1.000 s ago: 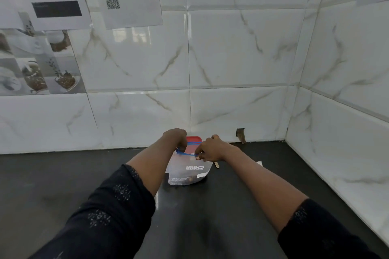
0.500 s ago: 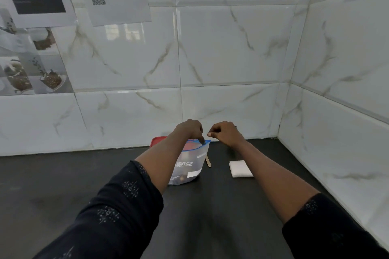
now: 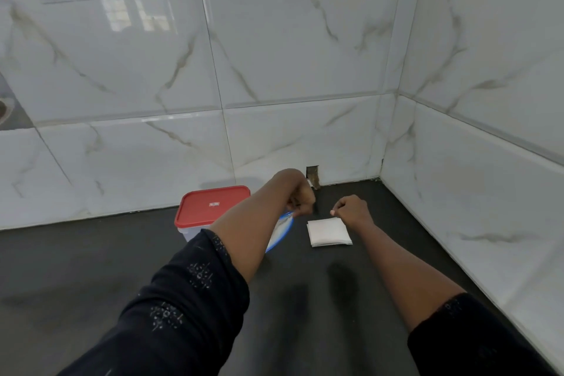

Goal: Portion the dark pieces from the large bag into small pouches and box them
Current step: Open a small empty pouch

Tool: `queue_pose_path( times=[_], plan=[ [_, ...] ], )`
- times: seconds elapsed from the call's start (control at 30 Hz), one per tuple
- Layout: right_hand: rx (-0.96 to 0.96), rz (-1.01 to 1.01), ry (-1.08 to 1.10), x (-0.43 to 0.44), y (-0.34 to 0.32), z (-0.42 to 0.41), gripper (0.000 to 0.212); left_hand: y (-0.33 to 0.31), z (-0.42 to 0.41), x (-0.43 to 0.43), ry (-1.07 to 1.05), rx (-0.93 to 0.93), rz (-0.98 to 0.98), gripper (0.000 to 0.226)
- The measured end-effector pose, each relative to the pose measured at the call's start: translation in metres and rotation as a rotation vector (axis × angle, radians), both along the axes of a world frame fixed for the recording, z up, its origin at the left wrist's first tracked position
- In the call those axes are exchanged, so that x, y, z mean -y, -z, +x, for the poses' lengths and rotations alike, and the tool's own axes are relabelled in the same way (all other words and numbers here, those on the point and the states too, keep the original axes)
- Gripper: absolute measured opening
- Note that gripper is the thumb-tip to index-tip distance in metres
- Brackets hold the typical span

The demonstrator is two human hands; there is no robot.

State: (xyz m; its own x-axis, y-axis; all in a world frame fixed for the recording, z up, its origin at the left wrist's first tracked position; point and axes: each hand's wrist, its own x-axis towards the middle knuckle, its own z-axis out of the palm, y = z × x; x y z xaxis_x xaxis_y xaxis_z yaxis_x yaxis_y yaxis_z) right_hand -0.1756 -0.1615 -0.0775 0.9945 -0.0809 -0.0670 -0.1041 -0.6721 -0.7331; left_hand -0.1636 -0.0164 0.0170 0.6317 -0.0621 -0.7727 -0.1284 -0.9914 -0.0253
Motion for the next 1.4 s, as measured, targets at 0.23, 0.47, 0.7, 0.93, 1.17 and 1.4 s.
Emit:
queue_pose_path(
  times=[0.23, 0.47, 0.7, 0.93, 1.17, 1.4],
  plan=[
    [-0.225, -0.06, 0.164, 0.015, 0.038, 0.009, 0.033, 0.023, 0.004, 0.045, 0.058, 0.356, -0.114, 0.016],
    [-0.291, -0.001, 0.248, 0.017, 0.065, 0.014, 0.04, 0.101, 0.009, 0.074, -0.158, 0.491, -0.262, 0.038],
    [-0.271, -0.062, 0.258, 0.011, 0.079, 0.02, 0.027, 0.152, 0.003, 0.058, -0.454, 0.545, -0.343, 0.044],
    [-0.205, -0.1, 0.343, 0.02, 0.073, 0.024, 0.02, 0.163, 0.0, 0.048, -0.413, 0.549, -0.361, 0.05],
    [-0.049, 0.173, 0.125, 0.023, 0.047, 0.019, 0.0, 0.139, 0.001, 0.054, -0.505, 0.707, -0.773, 0.031],
    [0.063, 0.42, 0.044, 0.024, 0.025, -0.008, 0.022, 0.121, -0.011, 0.056, -0.725, 0.607, -1.153, 0.031]
  ],
)
